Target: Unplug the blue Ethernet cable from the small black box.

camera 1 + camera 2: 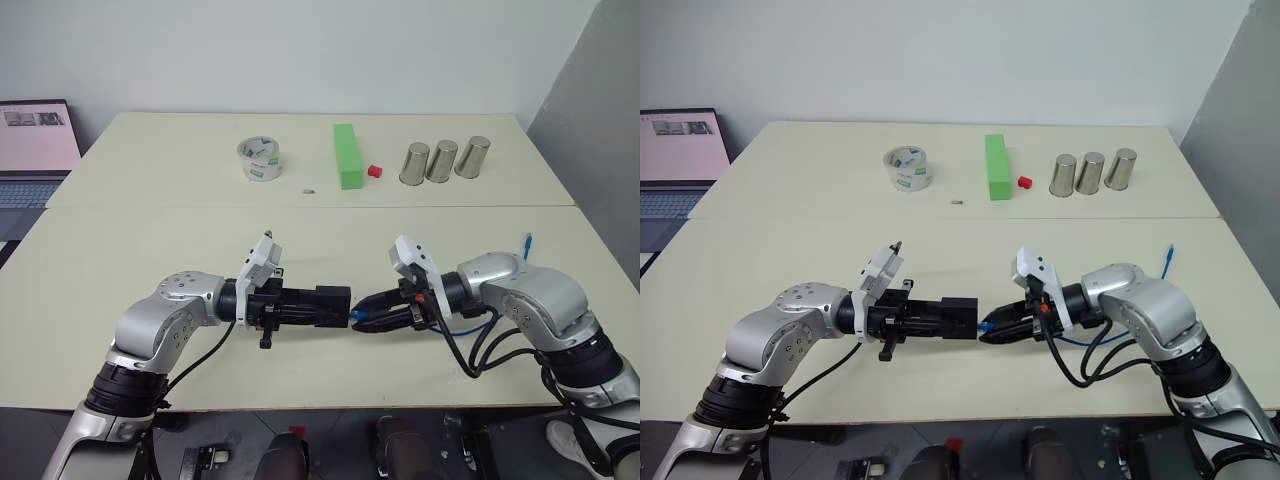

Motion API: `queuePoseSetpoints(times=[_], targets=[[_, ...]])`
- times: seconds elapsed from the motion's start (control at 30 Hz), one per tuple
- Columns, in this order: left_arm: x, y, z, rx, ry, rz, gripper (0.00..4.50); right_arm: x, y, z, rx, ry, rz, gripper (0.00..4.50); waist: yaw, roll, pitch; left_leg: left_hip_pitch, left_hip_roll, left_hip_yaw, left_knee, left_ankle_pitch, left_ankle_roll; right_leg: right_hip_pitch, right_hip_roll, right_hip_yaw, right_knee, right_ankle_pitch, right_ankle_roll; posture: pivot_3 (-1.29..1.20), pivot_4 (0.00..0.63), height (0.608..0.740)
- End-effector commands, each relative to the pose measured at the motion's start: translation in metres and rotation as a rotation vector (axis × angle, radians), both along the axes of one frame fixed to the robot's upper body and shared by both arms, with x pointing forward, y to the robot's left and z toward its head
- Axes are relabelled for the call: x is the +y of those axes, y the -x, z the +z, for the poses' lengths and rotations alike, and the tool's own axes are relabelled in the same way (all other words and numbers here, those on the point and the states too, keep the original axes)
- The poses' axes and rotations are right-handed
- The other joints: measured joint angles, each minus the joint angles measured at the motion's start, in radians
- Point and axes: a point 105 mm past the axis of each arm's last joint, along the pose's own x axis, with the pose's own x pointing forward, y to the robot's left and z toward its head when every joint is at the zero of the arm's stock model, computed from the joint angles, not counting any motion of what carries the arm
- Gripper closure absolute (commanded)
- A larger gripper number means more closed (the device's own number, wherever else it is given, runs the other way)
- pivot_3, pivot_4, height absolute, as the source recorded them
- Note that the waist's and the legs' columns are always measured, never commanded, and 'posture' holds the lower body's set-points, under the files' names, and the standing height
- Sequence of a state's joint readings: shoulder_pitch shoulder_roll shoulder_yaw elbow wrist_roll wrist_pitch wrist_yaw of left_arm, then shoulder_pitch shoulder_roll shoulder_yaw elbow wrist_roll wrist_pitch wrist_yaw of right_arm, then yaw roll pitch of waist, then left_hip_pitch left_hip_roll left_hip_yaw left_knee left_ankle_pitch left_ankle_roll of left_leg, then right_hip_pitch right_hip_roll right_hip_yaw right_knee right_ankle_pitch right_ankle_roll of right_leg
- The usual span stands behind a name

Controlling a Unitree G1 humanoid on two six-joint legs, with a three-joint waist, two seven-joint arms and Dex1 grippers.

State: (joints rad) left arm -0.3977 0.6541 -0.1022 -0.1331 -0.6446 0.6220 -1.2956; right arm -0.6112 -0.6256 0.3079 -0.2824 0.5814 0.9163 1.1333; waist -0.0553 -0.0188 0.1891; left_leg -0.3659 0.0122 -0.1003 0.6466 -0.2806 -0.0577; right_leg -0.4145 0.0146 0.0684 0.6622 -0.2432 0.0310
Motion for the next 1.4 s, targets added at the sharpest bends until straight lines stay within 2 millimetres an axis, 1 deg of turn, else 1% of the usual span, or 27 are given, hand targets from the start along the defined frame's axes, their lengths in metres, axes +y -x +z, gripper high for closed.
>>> queuePoseSetpoints(times=[0.03,0.17,0.4,0.47,0.5,0.6,0.63,1.0,1.07,1.33,1.4], targets=[[-0.003,0.001,0.007,-0.039,0.009,-0.017,3.73,0.005,0.000,0.007,-0.042,-0.018,0.006,3.13,0.000,0.000,0.000,0.000,0.000,0.000,0.000,0.000,0.000,0.000,0.000,0.000,0.000,0.000,0.000,0.00,0.150,0.740],[-0.003,0.002,0.007,-0.038,0.009,-0.018,3.73,0.006,-0.004,0.006,-0.043,-0.018,-0.012,3.13,0.000,0.000,0.000,0.000,0.000,0.000,0.000,0.000,0.000,0.000,0.000,0.000,0.000,0.000,0.000,0.00,0.150,0.740],[-0.003,0.002,0.006,-0.038,0.009,-0.015,3.73,0.004,-0.003,0.005,-0.042,-0.011,-0.002,3.13,0.000,0.000,0.000,0.000,0.000,0.000,0.000,0.000,0.000,0.000,0.000,0.000,0.000,0.000,0.000,0.00,0.150,0.740],[-0.003,0.002,0.006,-0.038,0.009,-0.015,3.73,0.004,-0.004,0.005,-0.043,-0.011,-0.001,3.50,0.000,0.000,0.000,0.000,0.000,0.000,0.000,0.000,0.000,0.000,0.000,0.000,0.000,0.000,0.000,0.00,0.150,0.740],[-0.003,0.002,0.006,-0.038,0.009,-0.016,3.73,0.004,-0.004,0.005,-0.044,-0.011,-0.001,3.60,0.000,0.000,0.000,0.000,0.000,0.000,0.000,0.000,0.000,0.000,0.000,0.000,0.000,0.000,0.000,0.00,0.150,0.740],[-0.003,0.003,0.006,-0.037,0.009,-0.019,3.73,0.003,-0.004,0.005,-0.049,-0.006,0.002,4.35,0.000,0.000,0.000,0.000,0.000,0.000,0.000,0.000,0.000,0.000,0.000,0.000,0.000,0.000,0.000,0.00,0.150,0.740],[-0.003,0.003,0.006,-0.037,0.009,-0.021,3.73,0.003,-0.004,0.005,-0.050,-0.004,0.004,4.48,0.000,0.000,0.000,0.000,0.000,0.000,0.000,0.000,0.000,0.000,0.000,0.000,0.000,0.000,0.000,0.00,0.150,0.740],[-0.003,0.010,0.003,-0.022,-0.011,-0.058,3.73,0.003,-0.003,0.005,-0.050,0.011,0.028,4.48,-0.001,0.000,0.000,0.000,0.000,0.000,0.000,0.000,0.000,0.000,0.000,0.000,0.000,0.000,0.000,0.00,0.150,0.740],[0.000,0.009,0.002,-0.022,-0.023,-0.050,3.73,-0.001,-0.005,0.004,-0.052,0.028,0.024,4.48,0.000,0.000,0.000,0.000,0.000,0.000,0.000,0.000,0.000,0.000,0.000,0.000,0.000,0.000,0.000,0.00,0.150,0.740],[0.019,0.004,-0.003,-0.040,-0.112,0.002,3.73,-0.029,-0.019,-0.009,-0.058,0.117,-0.046,4.48,-0.001,0.000,0.000,0.000,0.000,0.001,0.000,0.000,0.000,0.000,0.000,0.000,-0.001,0.000,0.000,0.00,0.150,0.740],[0.022,0.003,-0.005,-0.045,-0.122,0.017,3.73,-0.034,-0.027,-0.011,-0.081,0.119,-0.089,4.48,-0.001,0.000,0.000,0.000,0.000,0.001,-0.001,0.000,0.000,0.000,0.000,0.000,-0.001,0.000,0.000,0.00,0.150,0.740]])
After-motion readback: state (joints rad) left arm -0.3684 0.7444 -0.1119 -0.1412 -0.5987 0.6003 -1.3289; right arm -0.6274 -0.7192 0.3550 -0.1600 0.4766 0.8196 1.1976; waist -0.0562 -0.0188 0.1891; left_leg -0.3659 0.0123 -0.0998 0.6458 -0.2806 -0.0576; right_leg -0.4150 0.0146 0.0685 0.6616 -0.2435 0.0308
